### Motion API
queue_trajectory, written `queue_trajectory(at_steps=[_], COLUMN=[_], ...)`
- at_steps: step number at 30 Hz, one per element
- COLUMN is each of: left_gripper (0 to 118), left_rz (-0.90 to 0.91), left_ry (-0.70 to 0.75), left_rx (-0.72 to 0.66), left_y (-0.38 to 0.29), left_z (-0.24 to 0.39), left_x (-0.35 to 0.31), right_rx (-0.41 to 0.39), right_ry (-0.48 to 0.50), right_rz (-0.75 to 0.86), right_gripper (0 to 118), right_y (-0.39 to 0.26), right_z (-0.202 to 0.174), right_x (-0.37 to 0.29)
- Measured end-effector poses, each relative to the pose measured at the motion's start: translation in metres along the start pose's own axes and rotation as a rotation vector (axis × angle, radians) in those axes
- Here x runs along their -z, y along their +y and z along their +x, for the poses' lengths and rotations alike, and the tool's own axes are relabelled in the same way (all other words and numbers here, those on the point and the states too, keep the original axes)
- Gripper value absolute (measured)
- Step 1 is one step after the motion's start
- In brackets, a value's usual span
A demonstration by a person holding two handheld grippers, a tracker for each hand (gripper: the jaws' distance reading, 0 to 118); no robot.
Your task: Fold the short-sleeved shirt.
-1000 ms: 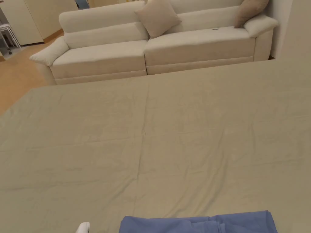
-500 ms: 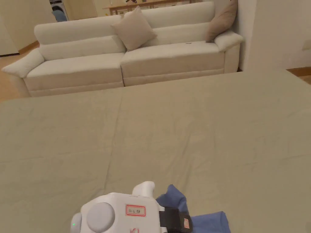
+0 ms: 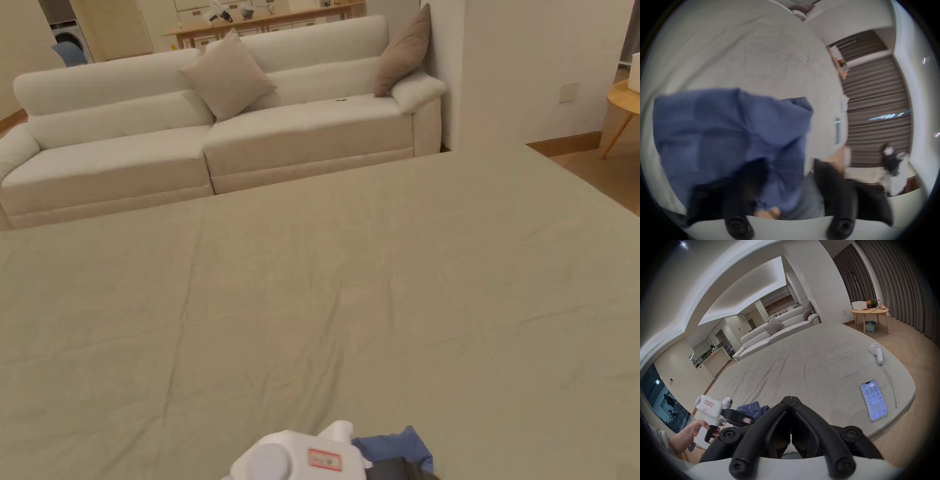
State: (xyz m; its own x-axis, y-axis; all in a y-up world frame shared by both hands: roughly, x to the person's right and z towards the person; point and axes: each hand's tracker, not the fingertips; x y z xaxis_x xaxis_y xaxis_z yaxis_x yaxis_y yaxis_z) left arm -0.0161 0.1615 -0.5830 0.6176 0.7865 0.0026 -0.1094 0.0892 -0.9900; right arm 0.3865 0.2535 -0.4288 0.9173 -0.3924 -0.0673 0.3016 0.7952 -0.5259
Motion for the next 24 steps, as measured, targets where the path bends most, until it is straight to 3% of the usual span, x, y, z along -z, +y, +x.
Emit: queue_trajectory(at_steps=[1, 2, 3, 6, 7, 8, 9, 14, 17, 21, 24], left_gripper=[111, 118, 118, 111, 89, 20, 0, 0, 0, 0, 0], left_rz=[0.019, 0.041, 0.099, 0.166, 0.113, 0.088, 0.096, -0.088, -0.116, -0.137, -0.031], left_ry=[-0.103, -0.164, -0.218, -0.18, -0.184, -0.176, -0.175, 0.012, 0.028, -0.12, -0.265], left_rx=[-0.044, -0.061, -0.085, -0.01, 0.042, 0.06, 0.065, 0.048, 0.052, 0.057, 0.036], left_y=[0.0, -0.003, -0.007, -0.002, 0.001, 0.002, 0.004, 0.014, 0.008, 0.0, -0.009], left_z=[-0.005, -0.008, -0.01, -0.018, -0.02, -0.019, -0.016, -0.027, -0.026, -0.001, 0.009], left_x=[-0.014, -0.028, -0.043, -0.053, -0.046, -0.038, -0.022, 0.076, 0.109, 0.101, 0.044], right_rx=[0.0, 0.003, 0.008, 0.021, 0.024, 0.026, 0.028, 0.034, 0.027, 0.04, 0.089], right_ry=[-0.003, -0.006, -0.009, -0.013, -0.012, -0.014, -0.017, -0.036, -0.051, -0.05, 0.07], right_rz=[-0.002, -0.003, -0.005, -0.003, -0.003, 0.0, 0.001, -0.007, -0.012, -0.021, -0.102], right_gripper=[0, 0, 0, 0, 0, 0, 0, 0, 0, 0, 0], right_y=[-0.001, -0.002, -0.003, -0.005, -0.005, -0.005, -0.006, -0.01, -0.012, -0.012, -0.014], right_z=[0.002, 0.003, 0.004, 0.006, 0.007, 0.007, 0.007, 0.011, 0.013, 0.017, 0.014], right_x=[0.0, 0.0, 0.001, 0.001, 0.002, 0.001, 0.0, -0.009, -0.015, -0.016, 0.012])
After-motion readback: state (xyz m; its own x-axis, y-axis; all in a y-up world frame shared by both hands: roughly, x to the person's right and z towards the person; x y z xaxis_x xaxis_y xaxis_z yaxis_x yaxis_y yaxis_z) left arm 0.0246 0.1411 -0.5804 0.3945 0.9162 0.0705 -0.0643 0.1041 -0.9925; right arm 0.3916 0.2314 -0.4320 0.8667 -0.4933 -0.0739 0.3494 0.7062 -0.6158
